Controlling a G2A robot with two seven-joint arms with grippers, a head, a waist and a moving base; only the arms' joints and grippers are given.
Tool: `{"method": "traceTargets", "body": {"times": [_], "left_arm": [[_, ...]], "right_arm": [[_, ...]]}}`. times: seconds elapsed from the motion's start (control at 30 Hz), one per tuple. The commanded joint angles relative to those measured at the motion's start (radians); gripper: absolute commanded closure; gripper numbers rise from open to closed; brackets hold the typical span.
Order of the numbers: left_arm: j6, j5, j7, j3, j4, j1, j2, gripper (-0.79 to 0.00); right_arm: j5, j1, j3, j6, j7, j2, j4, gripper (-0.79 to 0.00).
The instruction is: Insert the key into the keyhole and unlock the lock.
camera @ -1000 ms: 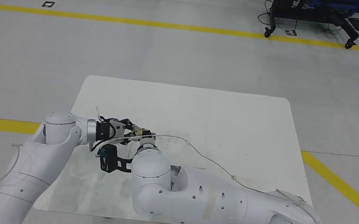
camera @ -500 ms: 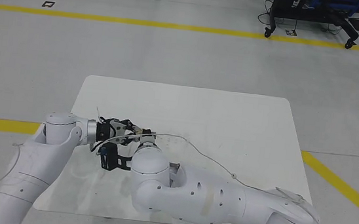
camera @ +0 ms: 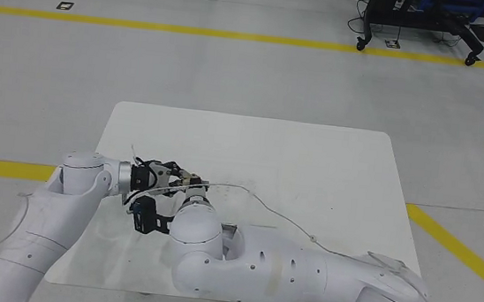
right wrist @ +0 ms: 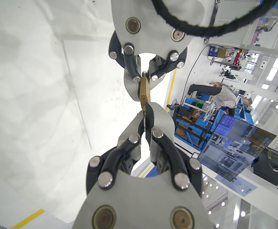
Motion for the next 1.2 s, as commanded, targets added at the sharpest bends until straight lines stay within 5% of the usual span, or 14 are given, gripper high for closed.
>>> {"method": "traceTargets", "body": {"times": [0.0,0.4,0.47,0.53,0.8,0.9,1.0,1.17], "left_arm": [[-0.002,0.001,-0.003,0.002,0.001,-0.001,0.001,0.000],[-0.004,-0.018,-0.012,0.002,0.011,-0.008,0.003,0.000],[-0.003,-0.022,-0.008,0.002,0.013,-0.008,0.004,0.000],[-0.003,-0.027,-0.004,0.001,0.013,-0.008,0.004,0.000],[-0.006,-0.044,0.013,-0.002,0.014,-0.007,0.004,0.000],[-0.005,-0.047,0.016,-0.002,0.013,-0.007,0.005,0.000],[-0.008,-0.047,0.019,-0.003,0.013,-0.008,0.006,0.000],[-0.014,-0.049,0.020,-0.007,0.014,-0.008,0.008,0.000]], "right_arm": [[0.004,0.005,-0.002,0.004,0.004,-0.005,0.009,0.000],[0.011,0.005,0.008,0.016,0.016,-0.021,0.018,0.000],[0.009,-0.001,0.016,0.016,0.015,-0.021,0.010,-0.209],[0.005,-0.009,0.025,0.015,0.014,-0.020,0.001,-0.305],[-0.013,-0.050,0.062,-0.006,-0.006,-0.008,-0.041,-0.446],[-0.021,-0.072,0.084,-0.018,-0.018,0.000,-0.068,-0.557],[-0.023,-0.110,0.125,-0.030,-0.056,0.014,-0.133,-0.773],[0.006,-0.229,0.255,-0.100,-0.250,0.069,-0.277,-0.659]]}}
